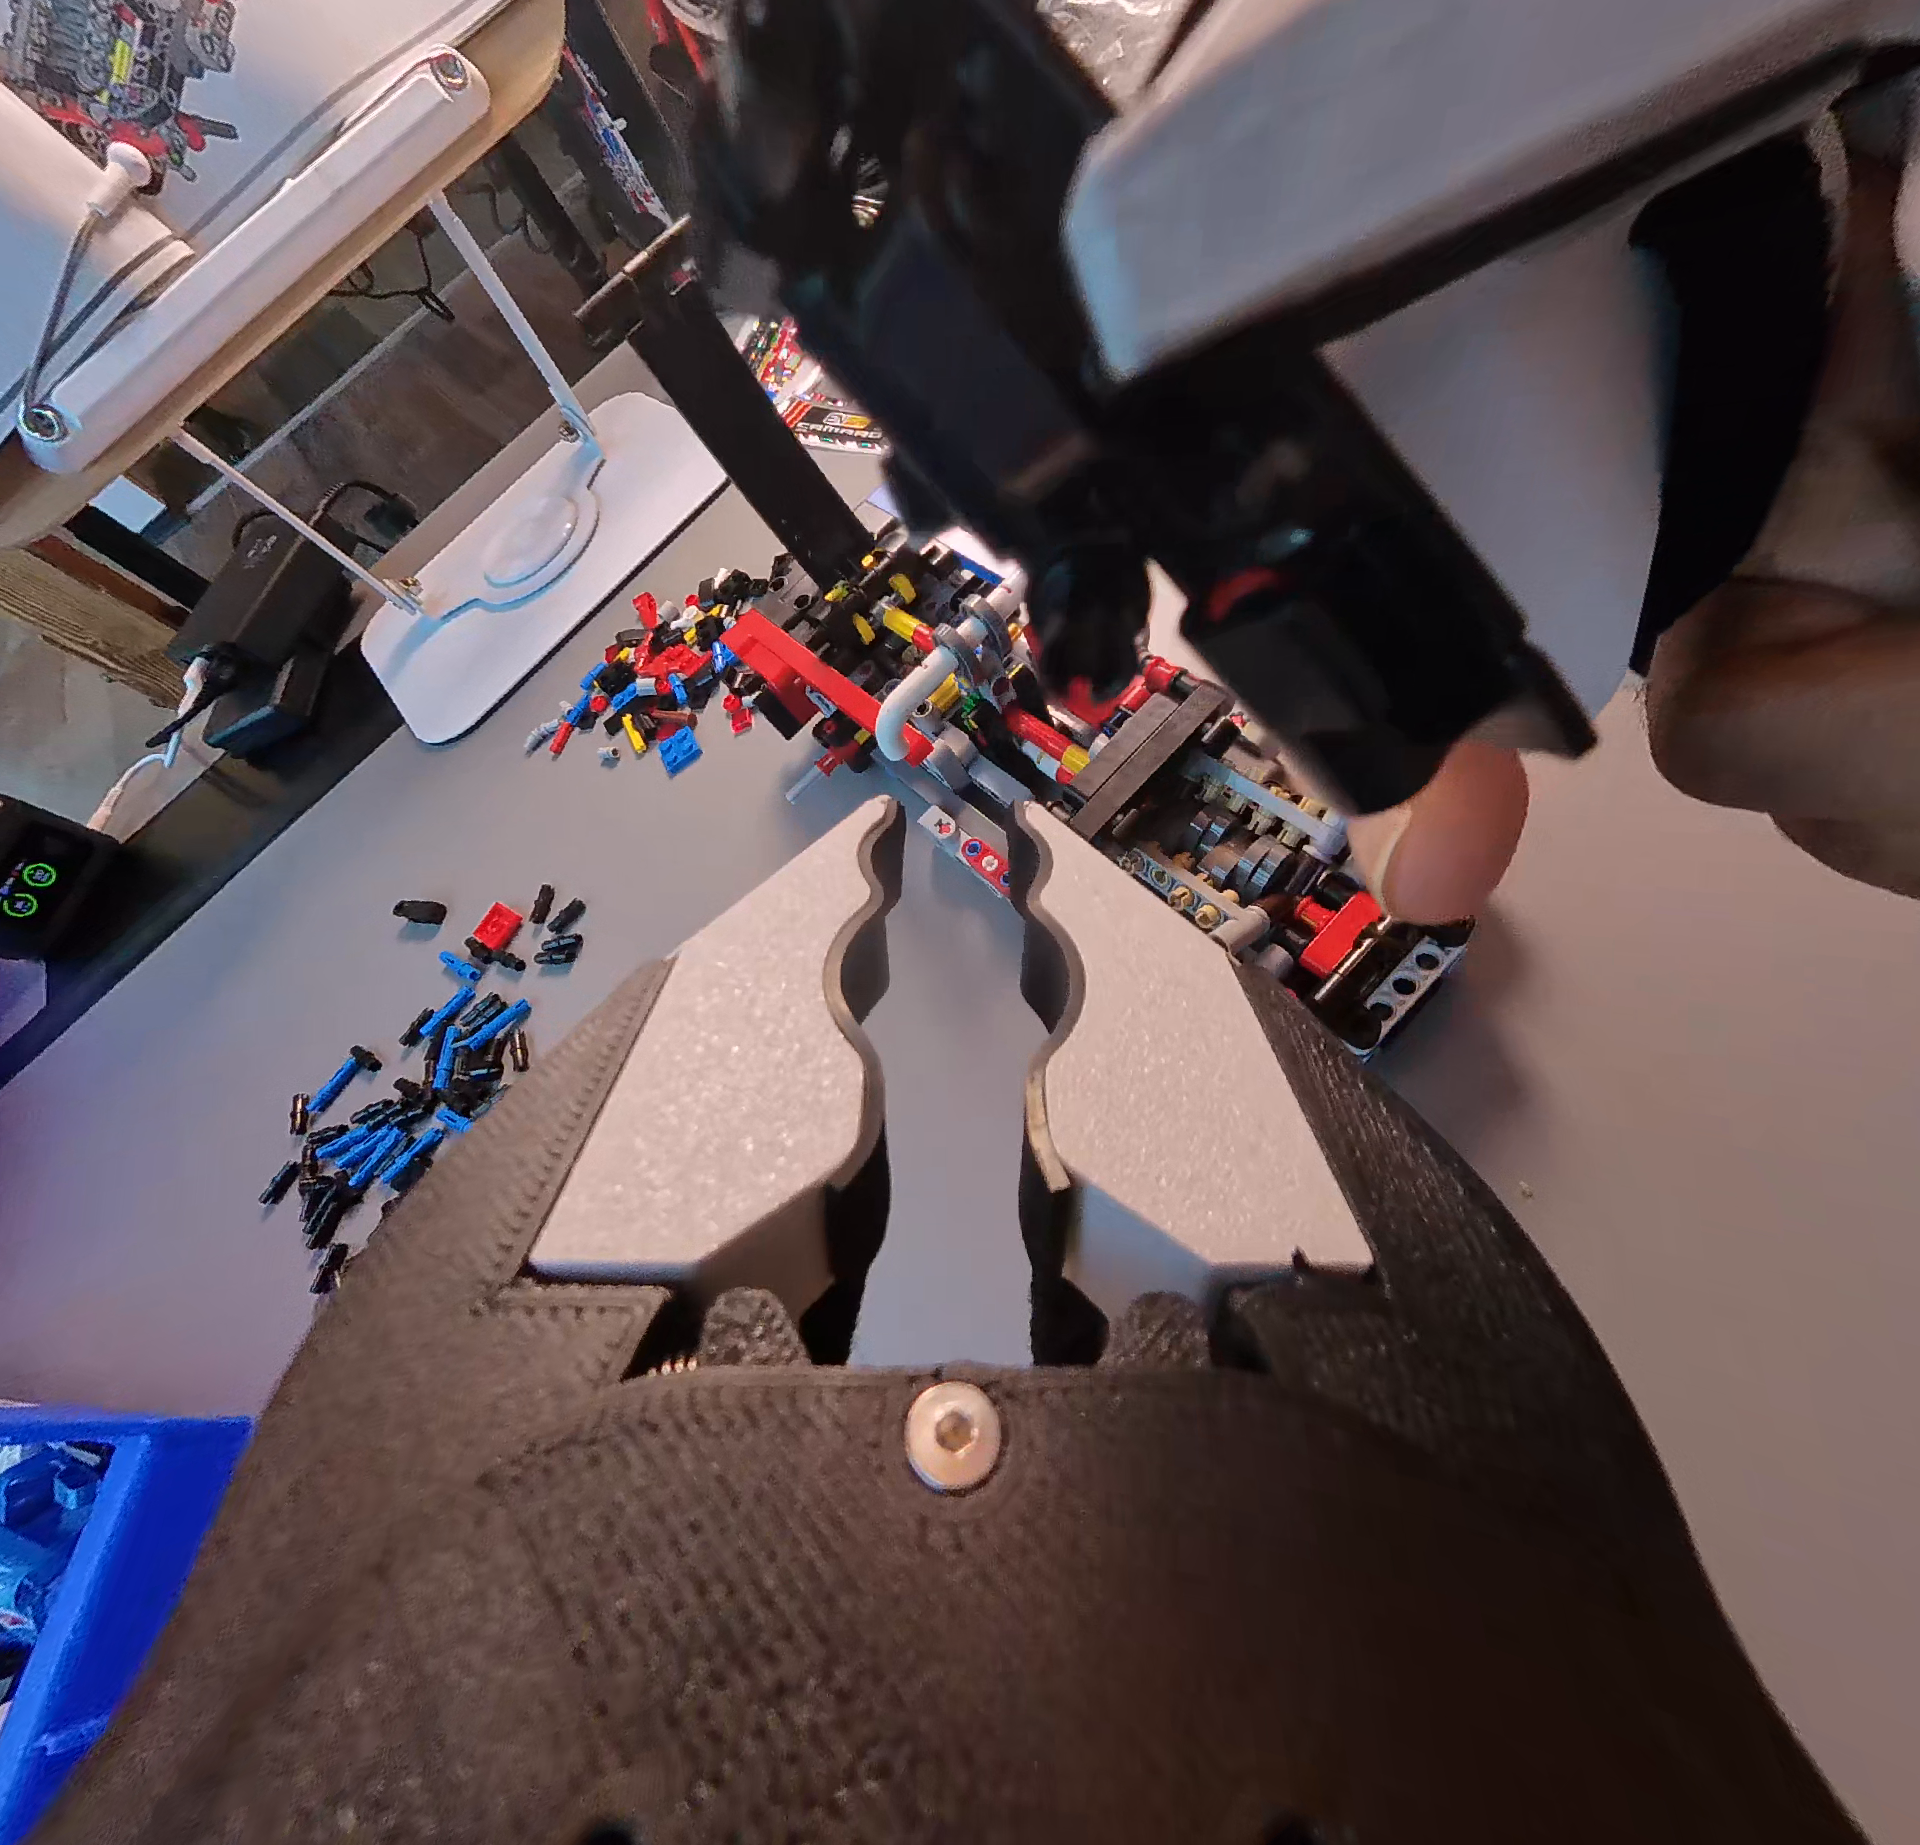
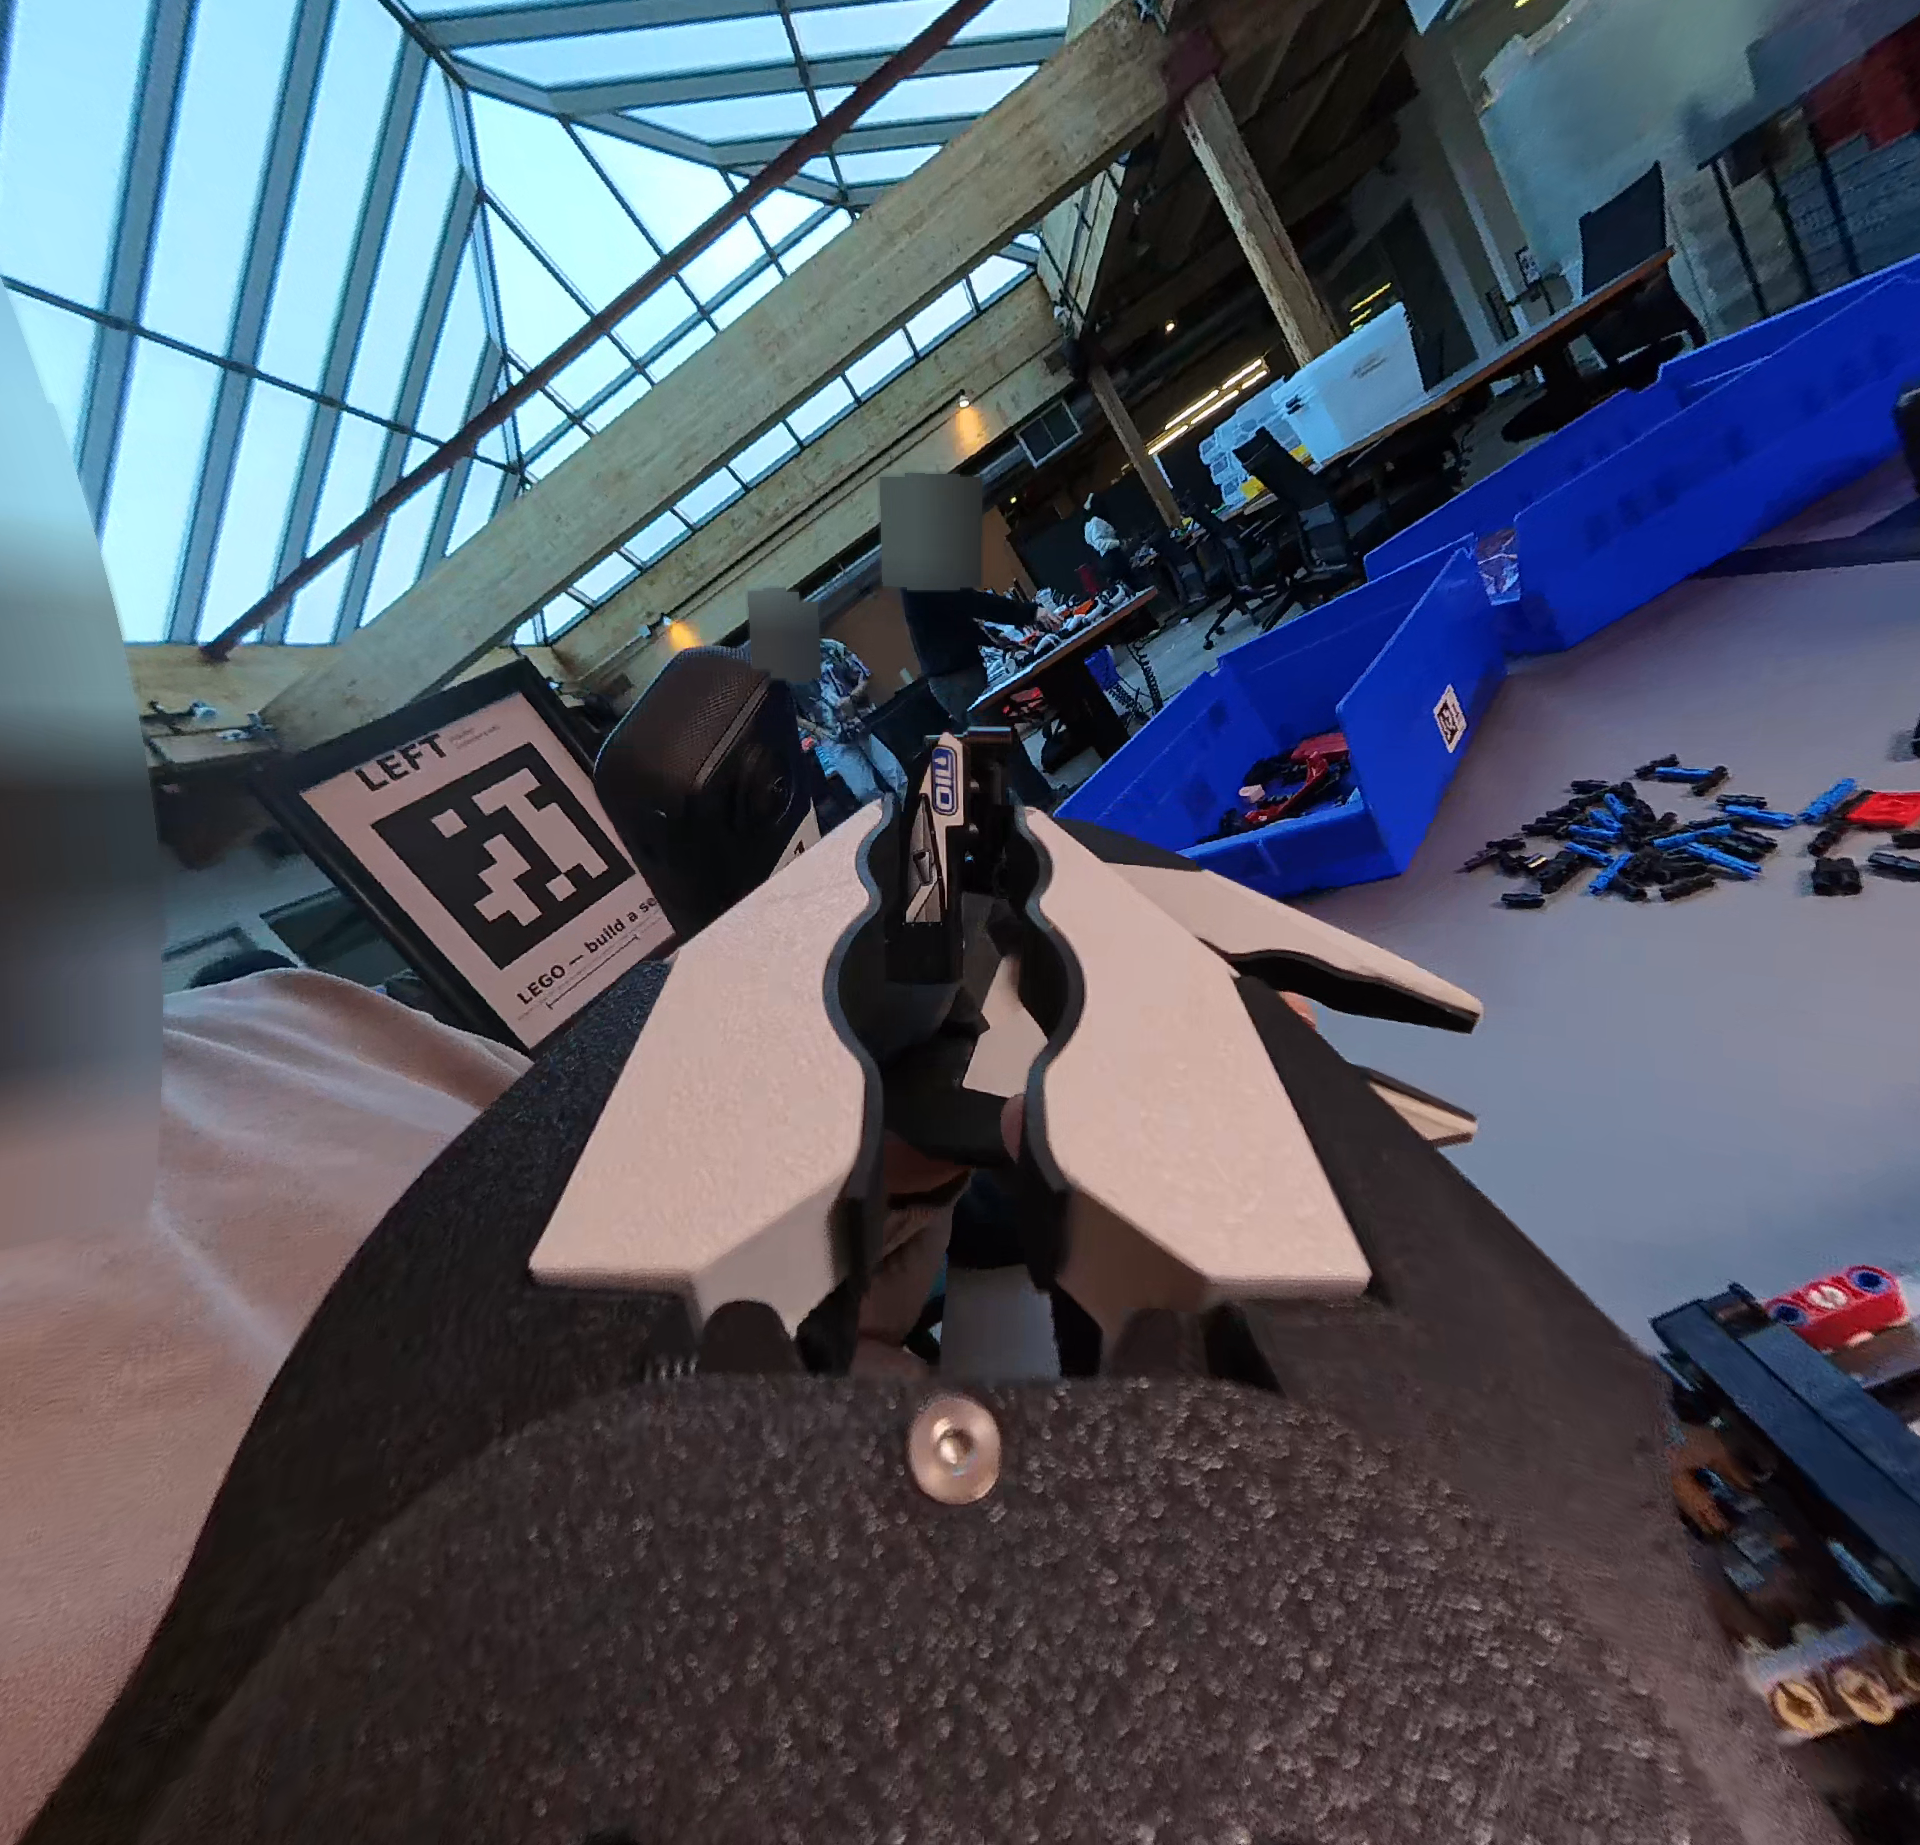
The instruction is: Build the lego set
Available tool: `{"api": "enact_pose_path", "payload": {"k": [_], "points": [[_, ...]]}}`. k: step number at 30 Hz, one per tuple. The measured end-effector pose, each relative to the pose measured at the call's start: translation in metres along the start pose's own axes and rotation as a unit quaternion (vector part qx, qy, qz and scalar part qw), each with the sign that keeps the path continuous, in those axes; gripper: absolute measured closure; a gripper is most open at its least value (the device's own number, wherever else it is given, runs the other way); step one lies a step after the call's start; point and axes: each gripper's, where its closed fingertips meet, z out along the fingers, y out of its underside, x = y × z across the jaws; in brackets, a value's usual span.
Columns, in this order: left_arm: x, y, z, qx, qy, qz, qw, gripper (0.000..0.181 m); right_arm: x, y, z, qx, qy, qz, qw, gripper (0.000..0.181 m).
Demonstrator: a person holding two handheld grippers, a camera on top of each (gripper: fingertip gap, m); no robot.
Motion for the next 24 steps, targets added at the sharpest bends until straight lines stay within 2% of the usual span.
{"api": "enact_pose_path", "payload": {"k": [1,8,14,20,24], "points": [[0.0,0.001,0.0,0.001,0.004,-0.002,1.0,0.163,0.001,-0.001,-0.001,-0.003,0.003,-0.005,1.0,0.164],[0.01,0.005,-0.004,0.023,0.084,-0.062,0.994,0.155,0.006,-0.016,-0.028,0.017,0.03,-0.012,0.999,0.164],[0.042,-0.004,-0.007,0.049,0.158,-0.071,0.984,0.151,0.011,-0.009,-0.034,0.016,0.028,0.001,0.999,0.164],[0.062,-0.001,-0.003,0.033,0.18,-0.058,0.981,0.149,0.03,0.003,-0.039,-0.015,0.081,-0.024,0.996,0.164],[0.063,-0.005,-0.005,0.04,0.182,-0.059,0.981,0.147,0.035,0.002,-0.049,-0.009,0.1,-0.03,0.995,0.164]]}}
